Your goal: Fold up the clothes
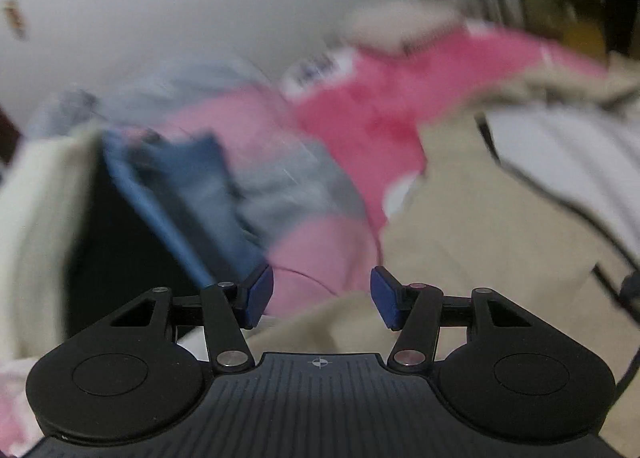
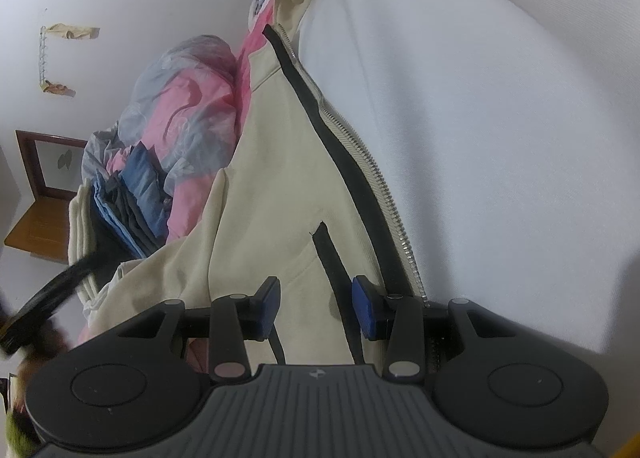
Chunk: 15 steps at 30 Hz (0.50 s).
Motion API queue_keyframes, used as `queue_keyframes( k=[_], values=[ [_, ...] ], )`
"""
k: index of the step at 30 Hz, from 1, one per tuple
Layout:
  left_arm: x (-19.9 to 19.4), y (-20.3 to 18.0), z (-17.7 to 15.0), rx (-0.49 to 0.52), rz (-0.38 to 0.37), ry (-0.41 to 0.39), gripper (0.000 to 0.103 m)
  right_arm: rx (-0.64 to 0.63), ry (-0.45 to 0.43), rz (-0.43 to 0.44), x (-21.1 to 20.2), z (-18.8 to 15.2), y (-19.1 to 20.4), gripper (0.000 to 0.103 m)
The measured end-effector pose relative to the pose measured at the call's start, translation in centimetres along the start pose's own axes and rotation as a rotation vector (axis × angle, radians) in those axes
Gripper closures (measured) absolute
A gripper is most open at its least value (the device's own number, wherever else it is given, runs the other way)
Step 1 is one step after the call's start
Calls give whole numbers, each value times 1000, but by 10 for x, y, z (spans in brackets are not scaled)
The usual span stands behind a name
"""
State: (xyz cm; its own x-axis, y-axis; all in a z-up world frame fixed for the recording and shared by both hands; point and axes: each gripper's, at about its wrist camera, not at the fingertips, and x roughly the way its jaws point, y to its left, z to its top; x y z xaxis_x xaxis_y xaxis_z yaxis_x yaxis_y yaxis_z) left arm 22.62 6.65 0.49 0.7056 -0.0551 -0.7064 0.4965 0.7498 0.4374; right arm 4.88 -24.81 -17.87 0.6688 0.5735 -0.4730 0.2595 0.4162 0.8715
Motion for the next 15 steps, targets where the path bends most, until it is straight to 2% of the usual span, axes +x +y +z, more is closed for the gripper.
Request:
queue_keyframes(
  k=[4, 8, 13, 15],
  values=[
    [33, -13, -3, 85, -37, 52, 48, 1, 8, 12, 1, 3, -2, 61],
    [46, -20, -22, 166, -12, 122, 49, 10, 17, 26, 1, 5, -4, 61],
    [60, 3, -30, 115, 14, 180, 55, 25, 28, 37, 1, 7, -6, 61],
    [61, 2, -33, 134, -9, 194, 59, 27, 29, 37, 1, 7, -7, 61]
  ],
)
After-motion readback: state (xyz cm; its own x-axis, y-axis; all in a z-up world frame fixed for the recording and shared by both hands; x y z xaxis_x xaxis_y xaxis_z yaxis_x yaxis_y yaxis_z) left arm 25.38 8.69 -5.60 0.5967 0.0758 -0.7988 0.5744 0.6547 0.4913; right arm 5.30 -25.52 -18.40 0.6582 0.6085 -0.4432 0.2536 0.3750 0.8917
